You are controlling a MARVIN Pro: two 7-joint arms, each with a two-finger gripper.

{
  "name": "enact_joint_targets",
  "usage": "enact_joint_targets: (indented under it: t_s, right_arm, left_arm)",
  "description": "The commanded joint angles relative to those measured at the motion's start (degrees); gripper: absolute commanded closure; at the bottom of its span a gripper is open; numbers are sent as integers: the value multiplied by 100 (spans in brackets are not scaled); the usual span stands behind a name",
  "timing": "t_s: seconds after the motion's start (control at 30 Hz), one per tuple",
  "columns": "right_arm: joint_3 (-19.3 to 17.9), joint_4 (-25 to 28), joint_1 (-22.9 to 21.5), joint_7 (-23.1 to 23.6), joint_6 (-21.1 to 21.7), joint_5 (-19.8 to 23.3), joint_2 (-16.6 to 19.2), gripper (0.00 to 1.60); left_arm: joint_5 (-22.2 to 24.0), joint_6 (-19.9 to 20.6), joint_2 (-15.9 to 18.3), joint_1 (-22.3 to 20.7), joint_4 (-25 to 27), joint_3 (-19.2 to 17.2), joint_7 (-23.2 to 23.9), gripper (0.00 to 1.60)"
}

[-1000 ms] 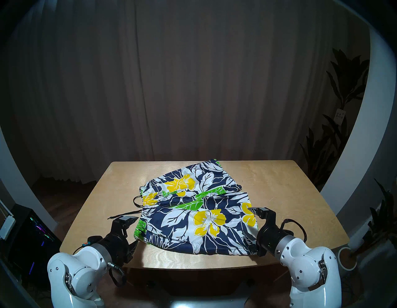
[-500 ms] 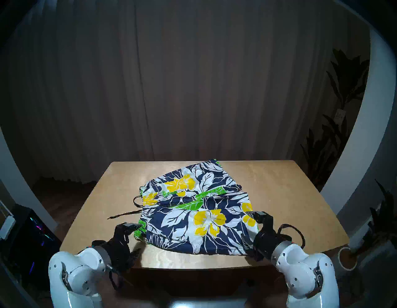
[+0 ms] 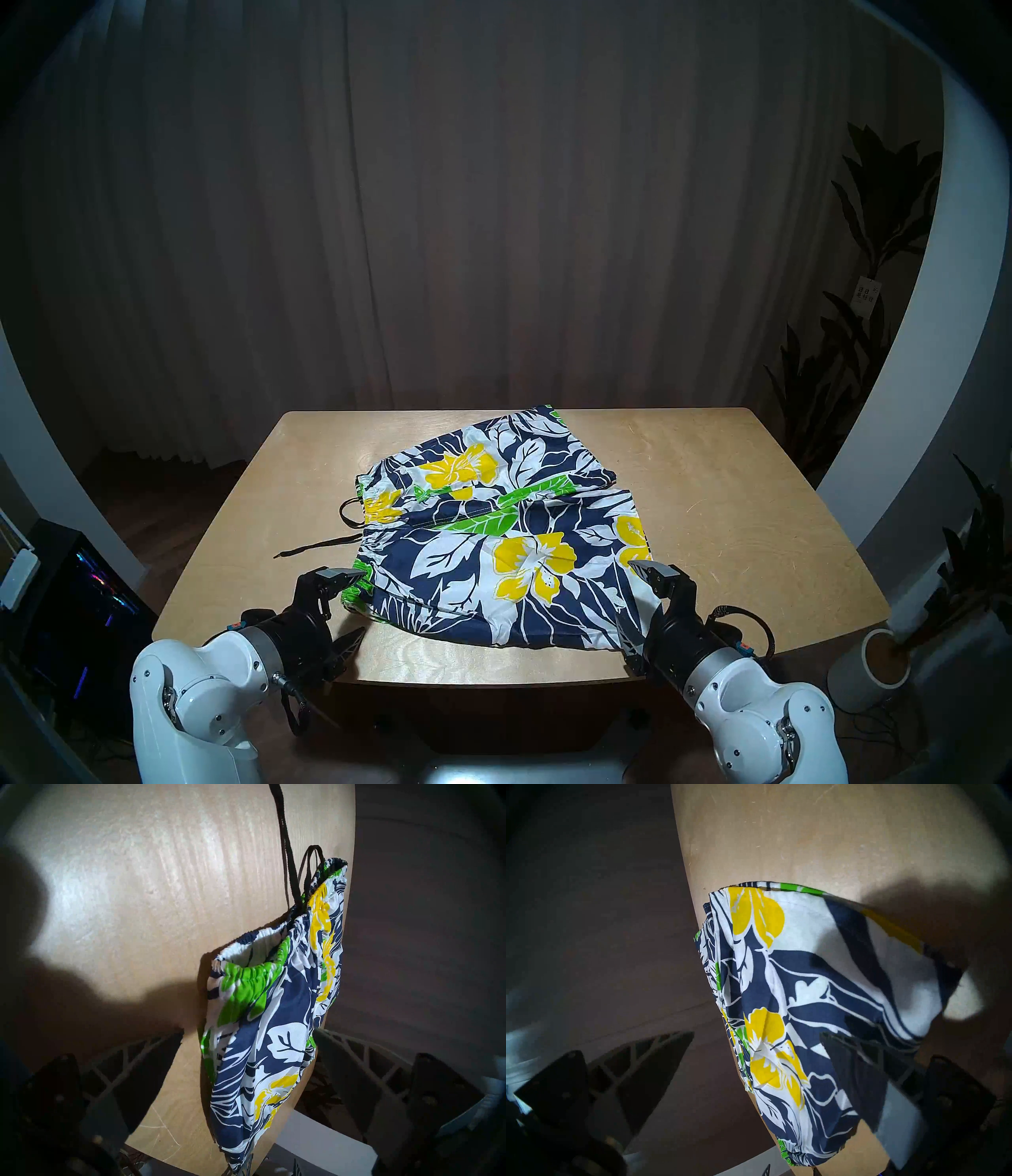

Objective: Fold the pants in half lengthwise, then in half again, and set them down flat

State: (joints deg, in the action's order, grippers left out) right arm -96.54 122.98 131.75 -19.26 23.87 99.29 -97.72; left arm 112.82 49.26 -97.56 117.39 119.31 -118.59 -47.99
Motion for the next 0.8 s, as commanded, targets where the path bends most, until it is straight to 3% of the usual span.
enact_joint_targets:
  t_s: [0.0, 0.43, 0.77]
  right_arm:
    - [147, 163, 254, 532, 23, -115, 22, 0]
    - [-188, 1050, 947, -245, 179, 499, 25, 0]
    - [-326, 1019, 888, -507, 195, 648, 12, 0]
  left_arm:
    - [55, 103, 147, -144, -93, -2, 24, 0]
    - [702, 223, 426, -101, -212, -72, -509, 0]
    - [843, 211, 545, -306, -490, 22, -672, 0]
